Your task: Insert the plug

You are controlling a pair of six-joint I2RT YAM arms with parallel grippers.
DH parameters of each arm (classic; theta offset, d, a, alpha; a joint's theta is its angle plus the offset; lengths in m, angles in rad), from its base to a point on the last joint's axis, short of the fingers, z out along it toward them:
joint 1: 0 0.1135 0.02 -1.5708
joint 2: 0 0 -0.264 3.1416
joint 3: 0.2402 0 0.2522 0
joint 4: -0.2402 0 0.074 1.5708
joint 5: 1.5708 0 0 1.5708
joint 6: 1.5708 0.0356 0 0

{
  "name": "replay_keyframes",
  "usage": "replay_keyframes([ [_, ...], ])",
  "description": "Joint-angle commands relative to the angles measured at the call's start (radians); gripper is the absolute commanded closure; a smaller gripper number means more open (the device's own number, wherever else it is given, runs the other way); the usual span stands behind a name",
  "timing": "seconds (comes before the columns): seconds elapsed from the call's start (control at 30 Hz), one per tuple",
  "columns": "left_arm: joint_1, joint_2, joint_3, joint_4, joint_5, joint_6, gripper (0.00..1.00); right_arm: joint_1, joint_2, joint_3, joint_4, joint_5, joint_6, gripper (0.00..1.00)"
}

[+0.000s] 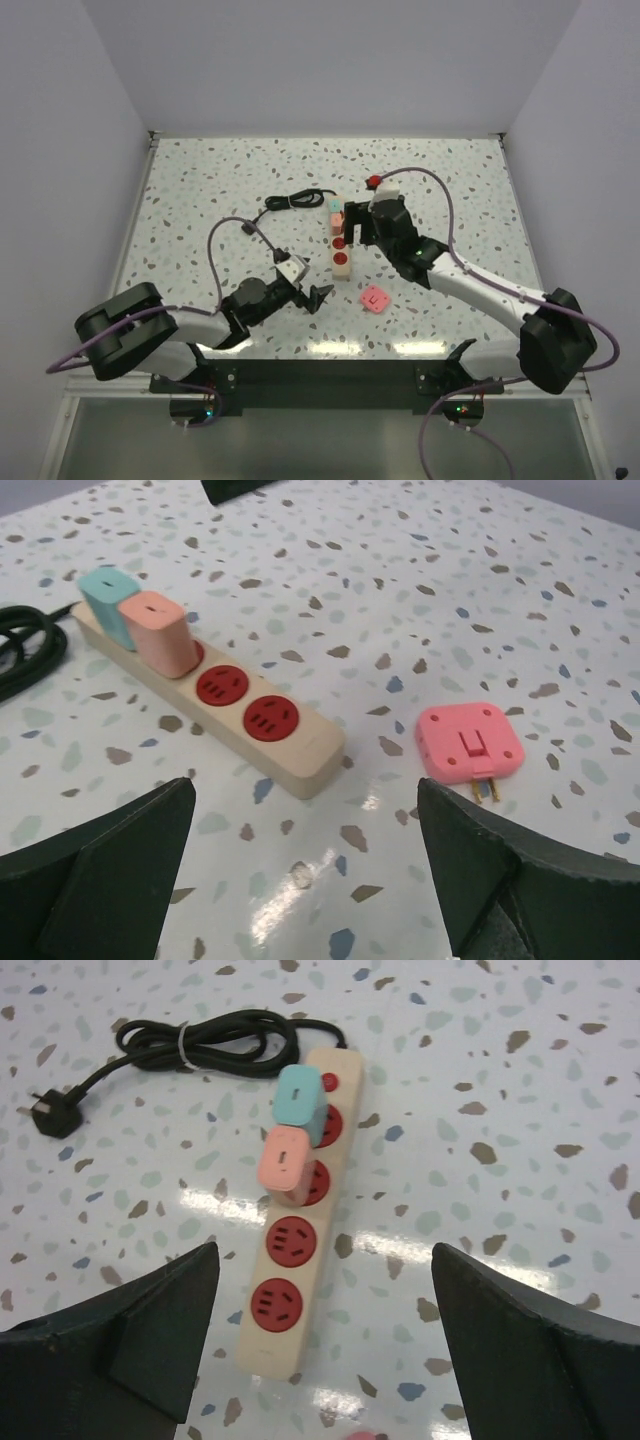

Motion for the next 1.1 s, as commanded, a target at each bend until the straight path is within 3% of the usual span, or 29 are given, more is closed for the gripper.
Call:
replay_keyframes([
  [0.0,-0.102,0.111,0.090,0.056,-0.077,0.019,0.02,-0.081,-0.087,-0.069,-0.010,0.025,0.006,0.10],
  [0.17,-0.245,0.352,0.259,0.084,-0.088,-0.013,0.02,-0.127,-0.185,-0.149,-0.004,0.029,0.011,0.05],
  [0.33,-0.274,0.467,0.363,0.074,-0.085,-0.051,0.02,-0.153,-0.257,-0.195,-0.004,0.016,0.009,0.04],
  [1.07,-0.353,0.650,0.504,-0.110,-0.238,0.008,0.02,-0.181,-0.320,-0.238,0.024,-0.047,0.000,0.02],
])
